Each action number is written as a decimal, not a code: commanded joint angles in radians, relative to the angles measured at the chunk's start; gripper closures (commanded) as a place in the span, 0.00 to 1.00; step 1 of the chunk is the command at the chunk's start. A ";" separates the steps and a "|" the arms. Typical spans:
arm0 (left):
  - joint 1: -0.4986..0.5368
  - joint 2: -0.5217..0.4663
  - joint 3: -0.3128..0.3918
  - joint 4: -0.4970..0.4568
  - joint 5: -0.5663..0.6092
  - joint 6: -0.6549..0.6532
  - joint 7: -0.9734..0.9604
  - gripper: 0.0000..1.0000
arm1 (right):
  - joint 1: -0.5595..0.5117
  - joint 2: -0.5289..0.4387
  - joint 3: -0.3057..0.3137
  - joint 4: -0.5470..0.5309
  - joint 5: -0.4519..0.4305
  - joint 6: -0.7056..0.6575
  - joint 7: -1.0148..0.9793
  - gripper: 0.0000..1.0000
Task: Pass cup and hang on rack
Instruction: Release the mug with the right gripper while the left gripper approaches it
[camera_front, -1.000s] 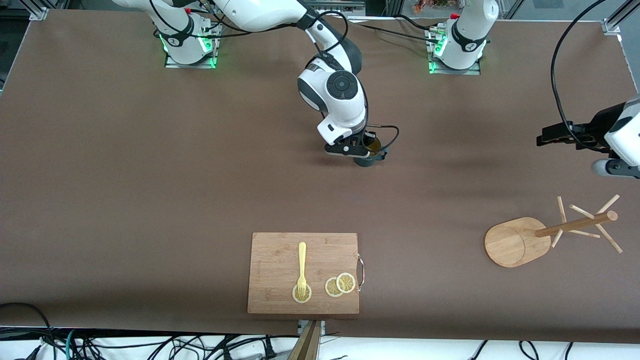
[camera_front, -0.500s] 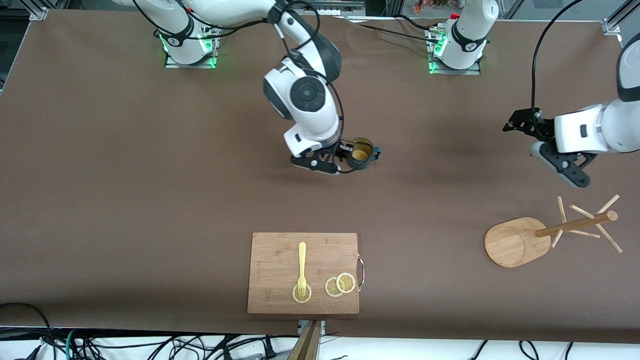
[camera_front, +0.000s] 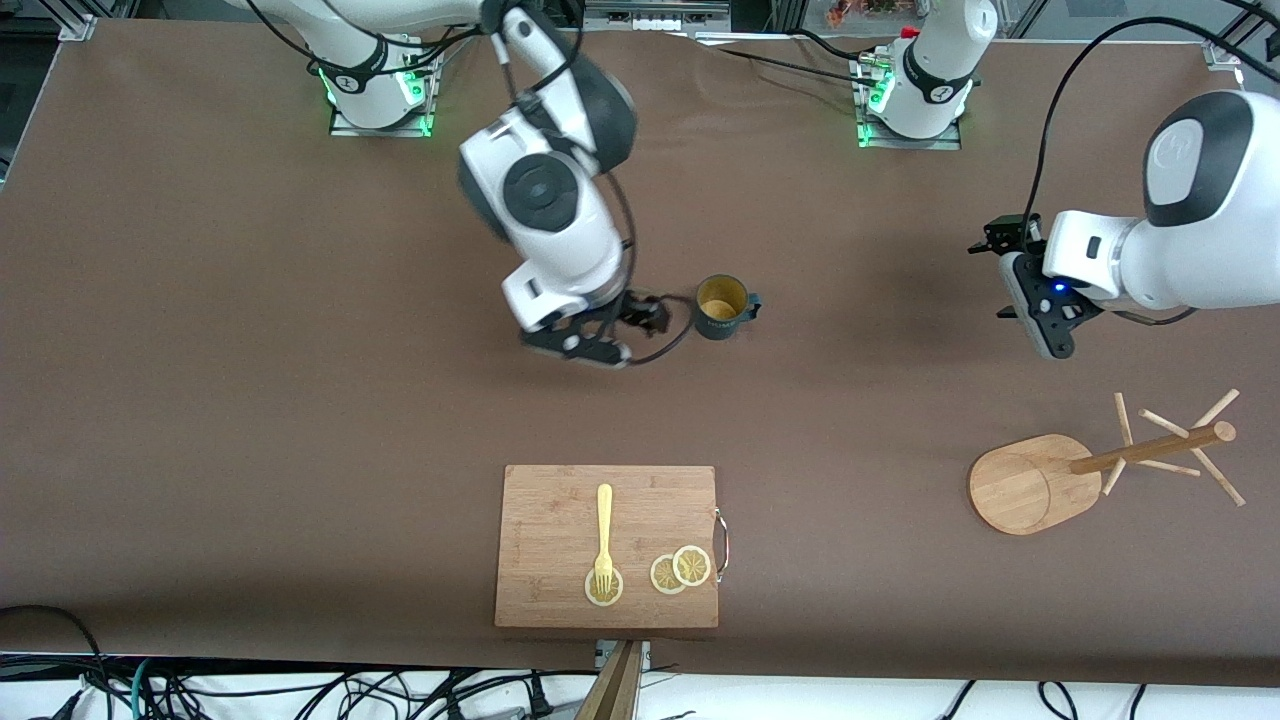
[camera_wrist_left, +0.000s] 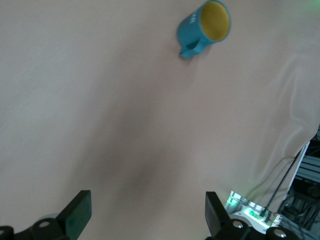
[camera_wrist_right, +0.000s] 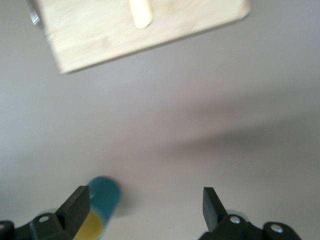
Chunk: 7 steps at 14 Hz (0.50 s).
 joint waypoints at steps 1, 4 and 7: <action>0.010 -0.051 0.003 -0.154 -0.074 0.125 0.165 0.00 | -0.083 -0.068 -0.018 -0.025 0.011 -0.105 -0.159 0.00; 0.013 -0.049 0.005 -0.272 -0.181 0.228 0.360 0.00 | -0.091 -0.130 -0.123 -0.052 0.009 -0.235 -0.308 0.00; 0.002 -0.052 0.003 -0.404 -0.300 0.372 0.475 0.00 | -0.091 -0.241 -0.162 -0.163 0.000 -0.231 -0.336 0.00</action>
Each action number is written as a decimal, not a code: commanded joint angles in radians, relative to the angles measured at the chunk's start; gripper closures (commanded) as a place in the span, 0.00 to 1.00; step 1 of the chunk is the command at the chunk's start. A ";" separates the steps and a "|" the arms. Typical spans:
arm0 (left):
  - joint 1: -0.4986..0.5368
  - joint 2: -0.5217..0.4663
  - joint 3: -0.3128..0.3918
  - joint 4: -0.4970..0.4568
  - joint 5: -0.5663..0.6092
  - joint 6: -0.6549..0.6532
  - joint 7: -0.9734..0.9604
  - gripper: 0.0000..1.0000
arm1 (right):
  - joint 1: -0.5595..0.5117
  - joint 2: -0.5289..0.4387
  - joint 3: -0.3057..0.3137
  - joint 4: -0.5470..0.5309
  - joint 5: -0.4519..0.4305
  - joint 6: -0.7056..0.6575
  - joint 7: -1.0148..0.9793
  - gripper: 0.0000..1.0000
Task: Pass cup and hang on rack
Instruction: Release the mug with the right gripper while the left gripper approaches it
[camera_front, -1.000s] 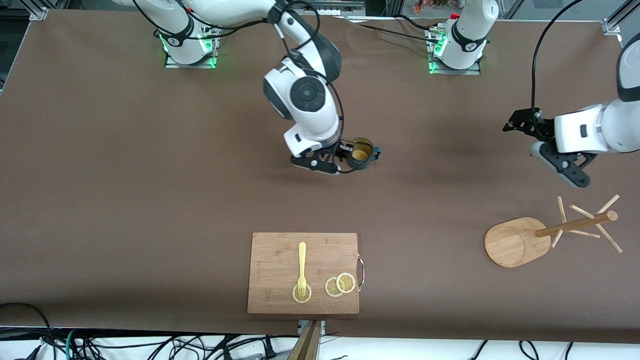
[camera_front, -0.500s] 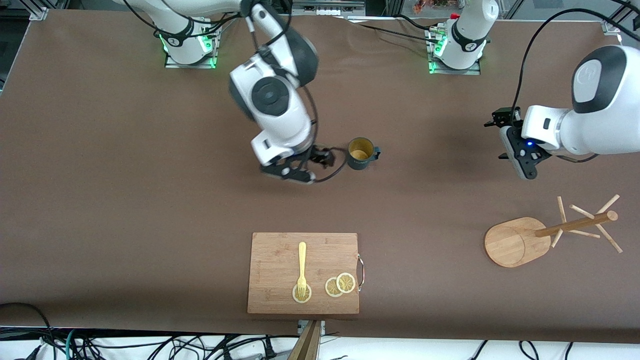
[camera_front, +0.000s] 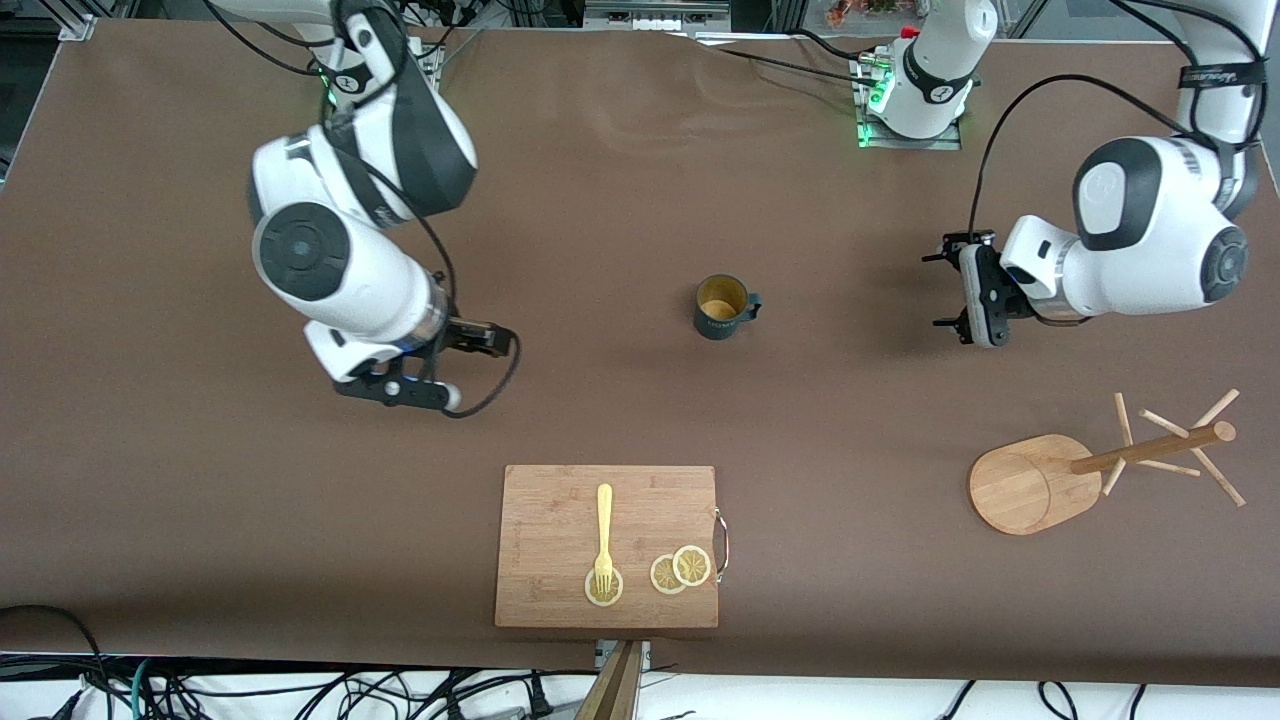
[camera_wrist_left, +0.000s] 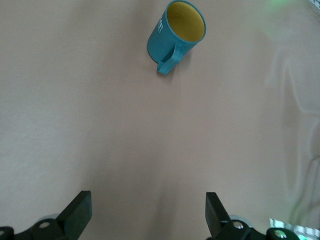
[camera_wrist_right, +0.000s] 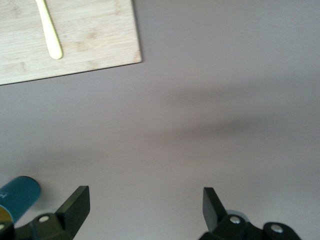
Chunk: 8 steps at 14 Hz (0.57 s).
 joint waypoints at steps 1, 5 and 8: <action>-0.001 -0.043 0.000 -0.135 -0.147 0.096 0.163 0.00 | 0.012 -0.132 -0.016 -0.138 -0.005 0.002 -0.019 0.00; -0.014 0.015 -0.004 -0.239 -0.489 0.217 0.526 0.00 | 0.012 -0.200 -0.020 -0.209 -0.010 0.005 -0.019 0.00; -0.030 0.082 -0.004 -0.258 -0.687 0.227 0.769 0.00 | 0.013 -0.198 -0.020 -0.225 -0.028 0.026 -0.019 0.00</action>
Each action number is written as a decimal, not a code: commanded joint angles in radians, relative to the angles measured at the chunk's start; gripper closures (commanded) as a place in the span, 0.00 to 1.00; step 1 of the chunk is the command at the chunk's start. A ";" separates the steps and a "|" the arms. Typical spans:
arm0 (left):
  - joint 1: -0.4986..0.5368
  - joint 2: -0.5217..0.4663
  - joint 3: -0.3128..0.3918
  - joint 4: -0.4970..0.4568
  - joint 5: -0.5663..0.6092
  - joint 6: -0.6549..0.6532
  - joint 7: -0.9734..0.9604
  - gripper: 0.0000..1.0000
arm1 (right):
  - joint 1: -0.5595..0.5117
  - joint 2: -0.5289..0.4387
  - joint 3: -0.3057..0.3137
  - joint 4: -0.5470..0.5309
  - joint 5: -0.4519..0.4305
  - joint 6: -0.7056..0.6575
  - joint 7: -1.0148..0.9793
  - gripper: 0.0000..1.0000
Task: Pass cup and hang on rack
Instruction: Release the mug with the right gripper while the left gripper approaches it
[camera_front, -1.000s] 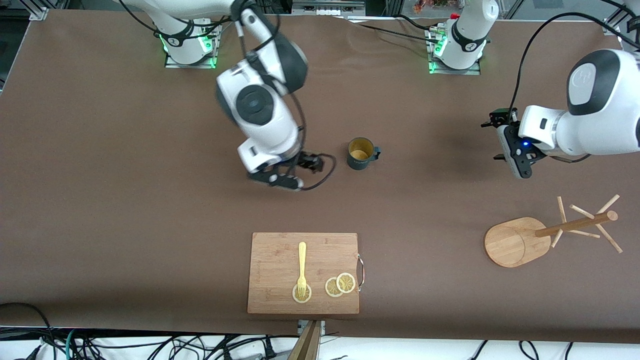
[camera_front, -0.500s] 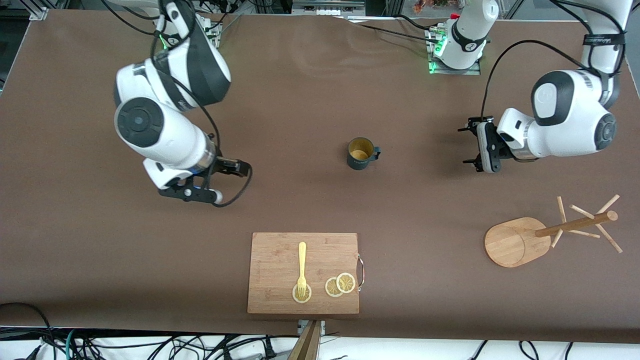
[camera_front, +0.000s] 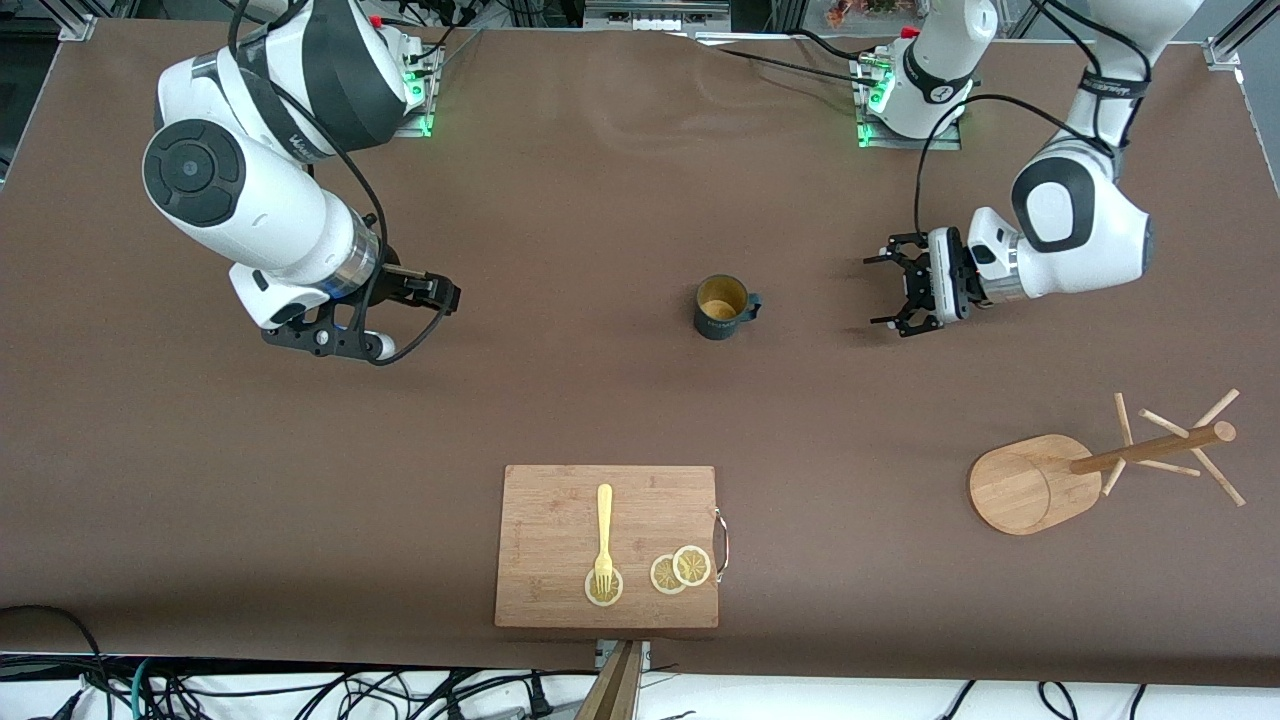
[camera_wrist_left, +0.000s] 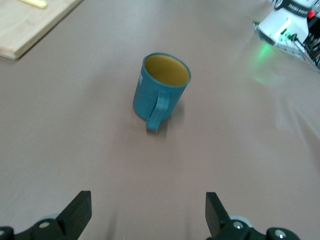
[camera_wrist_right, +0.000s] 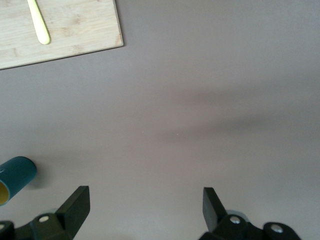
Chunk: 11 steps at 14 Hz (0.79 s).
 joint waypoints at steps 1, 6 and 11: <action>-0.019 0.061 0.000 -0.032 -0.189 0.026 0.249 0.00 | 0.010 -0.028 -0.004 -0.044 -0.016 0.022 -0.013 0.00; -0.085 0.188 0.000 -0.062 -0.498 0.026 0.586 0.00 | 0.010 -0.029 -0.004 -0.046 -0.031 0.019 -0.010 0.00; -0.148 0.257 -0.052 -0.052 -0.760 0.026 0.749 0.00 | 0.020 -0.063 0.011 -0.046 -0.068 0.024 -0.042 0.00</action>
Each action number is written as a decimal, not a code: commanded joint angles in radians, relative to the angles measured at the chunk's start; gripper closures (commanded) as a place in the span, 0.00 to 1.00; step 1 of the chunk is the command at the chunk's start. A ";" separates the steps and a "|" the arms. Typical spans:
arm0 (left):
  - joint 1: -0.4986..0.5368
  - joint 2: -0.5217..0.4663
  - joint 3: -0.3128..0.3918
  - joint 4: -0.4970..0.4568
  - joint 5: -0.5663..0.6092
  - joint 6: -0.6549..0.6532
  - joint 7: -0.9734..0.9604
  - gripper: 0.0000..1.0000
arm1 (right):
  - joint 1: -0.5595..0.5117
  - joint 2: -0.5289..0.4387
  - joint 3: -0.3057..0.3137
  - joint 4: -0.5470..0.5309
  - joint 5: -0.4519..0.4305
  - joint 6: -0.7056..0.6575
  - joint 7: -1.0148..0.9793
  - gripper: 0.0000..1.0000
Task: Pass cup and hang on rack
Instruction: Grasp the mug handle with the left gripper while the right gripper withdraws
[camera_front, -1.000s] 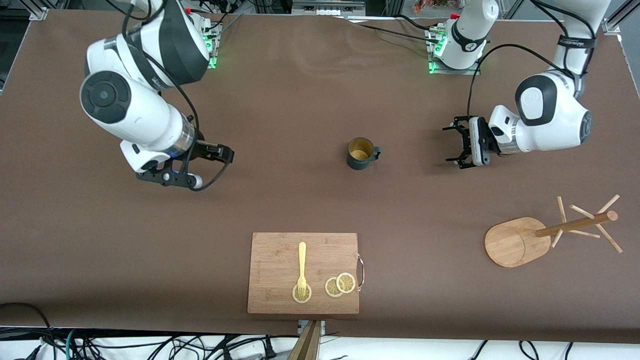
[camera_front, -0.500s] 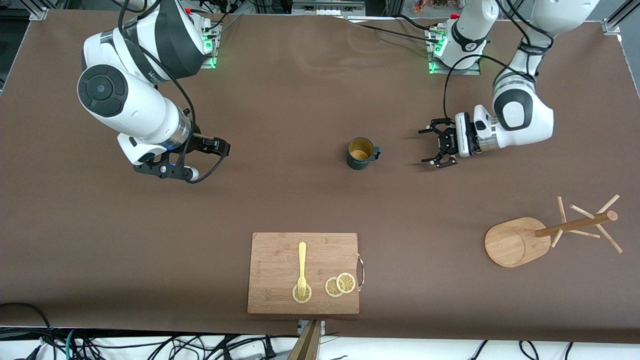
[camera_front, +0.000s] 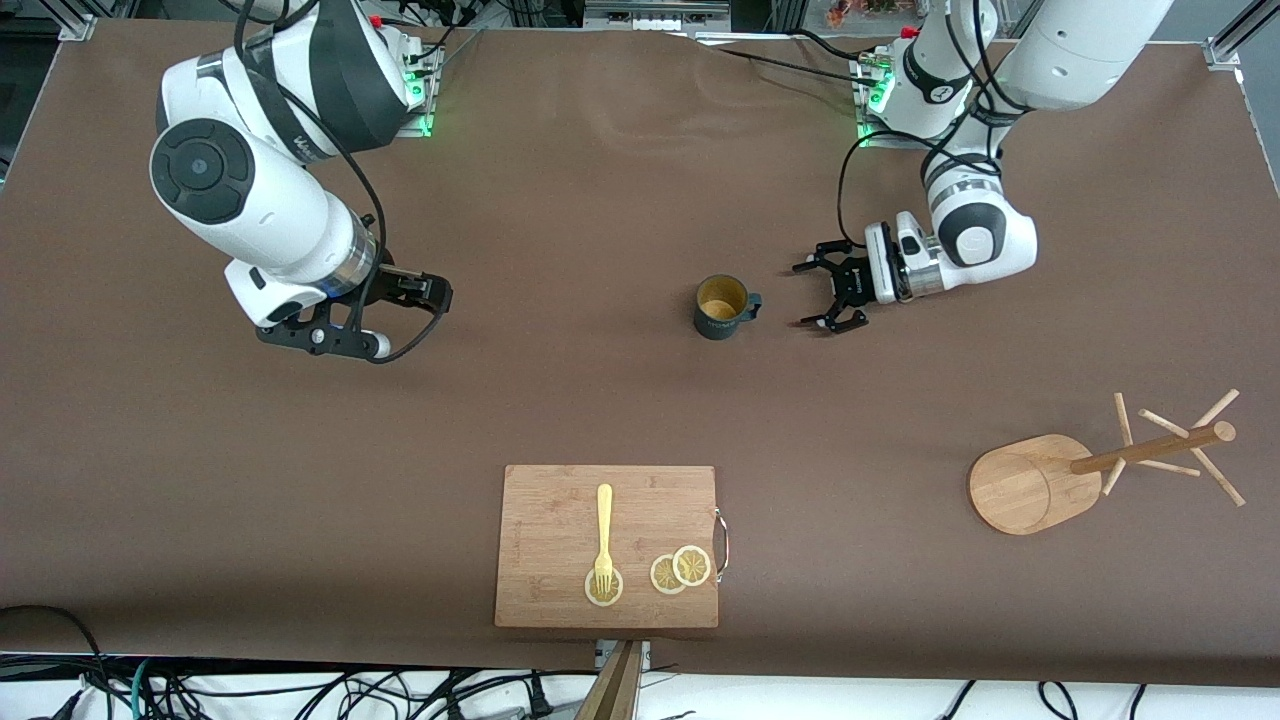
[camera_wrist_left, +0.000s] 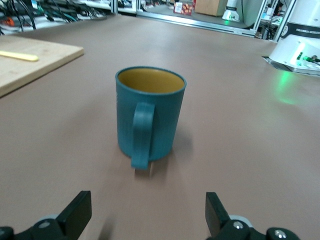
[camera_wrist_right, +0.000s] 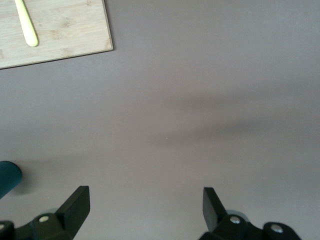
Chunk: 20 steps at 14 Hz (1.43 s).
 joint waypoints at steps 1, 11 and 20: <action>-0.021 0.024 -0.039 0.016 -0.120 0.015 0.097 0.00 | 0.025 -0.041 0.015 -0.030 -0.020 0.021 -0.025 0.00; -0.085 0.078 -0.043 0.088 -0.239 0.028 0.144 0.00 | 0.016 -0.084 -0.030 -0.035 -0.127 -0.033 -0.153 0.00; -0.108 0.089 -0.046 0.091 -0.239 0.026 0.147 0.26 | 0.019 -0.237 -0.164 -0.047 -0.058 -0.176 -0.339 0.00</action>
